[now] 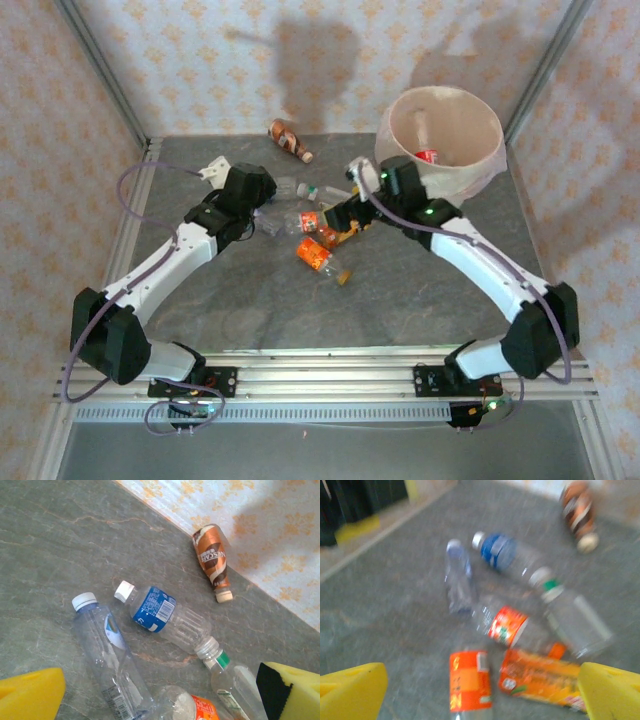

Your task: Put the plastic bottles in the bin

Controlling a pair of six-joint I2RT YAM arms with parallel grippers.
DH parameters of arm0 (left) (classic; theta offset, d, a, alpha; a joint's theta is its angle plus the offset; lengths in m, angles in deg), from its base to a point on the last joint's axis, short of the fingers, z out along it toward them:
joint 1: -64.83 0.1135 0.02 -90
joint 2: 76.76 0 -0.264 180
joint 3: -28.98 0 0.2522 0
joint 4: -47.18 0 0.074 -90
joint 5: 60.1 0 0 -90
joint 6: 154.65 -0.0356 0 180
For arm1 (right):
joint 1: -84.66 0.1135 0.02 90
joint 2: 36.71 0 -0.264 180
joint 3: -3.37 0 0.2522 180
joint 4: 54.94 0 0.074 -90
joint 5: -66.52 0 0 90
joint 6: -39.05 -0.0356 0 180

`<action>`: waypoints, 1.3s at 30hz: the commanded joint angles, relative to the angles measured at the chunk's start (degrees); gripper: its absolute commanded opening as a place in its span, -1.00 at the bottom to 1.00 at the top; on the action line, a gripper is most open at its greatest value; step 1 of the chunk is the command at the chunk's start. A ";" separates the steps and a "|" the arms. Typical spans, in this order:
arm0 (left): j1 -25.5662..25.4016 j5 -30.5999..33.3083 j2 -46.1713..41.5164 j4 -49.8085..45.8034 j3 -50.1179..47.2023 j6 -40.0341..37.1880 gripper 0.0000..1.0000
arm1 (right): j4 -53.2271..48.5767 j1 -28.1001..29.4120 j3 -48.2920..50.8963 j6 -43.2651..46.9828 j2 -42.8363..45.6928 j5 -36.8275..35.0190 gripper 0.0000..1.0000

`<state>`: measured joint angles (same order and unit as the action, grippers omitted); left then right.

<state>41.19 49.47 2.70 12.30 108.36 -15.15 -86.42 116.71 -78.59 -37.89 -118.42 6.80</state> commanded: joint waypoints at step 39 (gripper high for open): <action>4.48 -4.87 5.08 -5.42 0.64 6.49 1.00 | 9.62 16.82 6.24 -4.21 -9.35 -22.59 -0.10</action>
<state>45.39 45.10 6.94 6.20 108.36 -8.71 -81.89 133.74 -73.78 -42.93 -133.76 -14.25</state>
